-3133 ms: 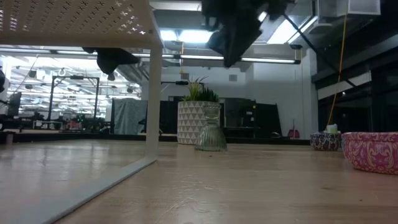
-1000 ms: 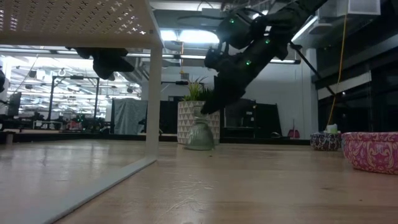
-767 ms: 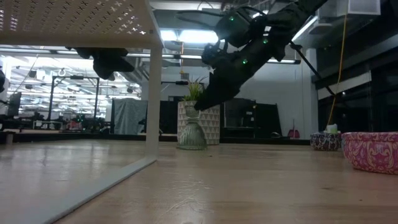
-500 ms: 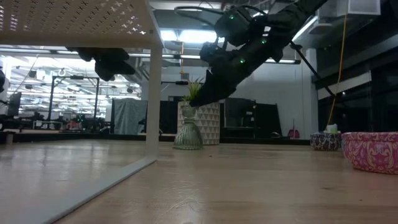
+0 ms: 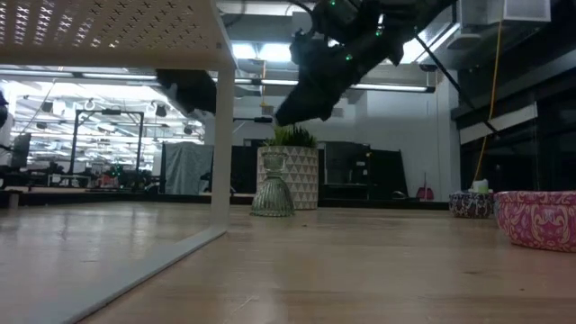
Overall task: Pick & Place candle stick holders
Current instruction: Put the transparent candle holder on the shelf
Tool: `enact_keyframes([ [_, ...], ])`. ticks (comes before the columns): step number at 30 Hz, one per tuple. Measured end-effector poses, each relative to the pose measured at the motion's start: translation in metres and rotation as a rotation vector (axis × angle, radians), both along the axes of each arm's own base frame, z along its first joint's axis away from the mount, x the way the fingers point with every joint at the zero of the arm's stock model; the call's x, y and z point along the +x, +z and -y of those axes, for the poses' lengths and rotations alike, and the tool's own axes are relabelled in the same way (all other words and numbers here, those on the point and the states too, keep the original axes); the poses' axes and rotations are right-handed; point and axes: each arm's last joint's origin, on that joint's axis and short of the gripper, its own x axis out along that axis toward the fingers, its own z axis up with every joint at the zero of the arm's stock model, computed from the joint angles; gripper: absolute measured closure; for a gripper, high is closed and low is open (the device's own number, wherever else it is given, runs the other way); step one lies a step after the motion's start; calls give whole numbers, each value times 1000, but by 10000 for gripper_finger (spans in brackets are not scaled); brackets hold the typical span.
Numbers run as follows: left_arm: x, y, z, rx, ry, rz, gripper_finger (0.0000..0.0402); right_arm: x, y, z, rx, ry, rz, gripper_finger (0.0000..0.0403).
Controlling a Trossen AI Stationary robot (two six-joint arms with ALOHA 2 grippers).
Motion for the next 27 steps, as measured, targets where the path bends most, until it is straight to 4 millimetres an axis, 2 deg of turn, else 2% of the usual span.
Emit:
enact_keyframes([
  [8, 50, 8, -9, 109, -41, -80, 200, -30, 21, 6, 56, -33, -210, 249],
  [13, 73, -4, -14, 124, -70, -160, 213, -41, 34, 5, 80, -60, -228, 249],
  [20, 88, -22, -17, 185, -50, -257, 217, -43, 37, 4, 80, -61, -223, 249],
  [27, 95, -32, -6, 289, -141, -296, 217, -42, 38, 5, 78, -62, -209, 249],
])
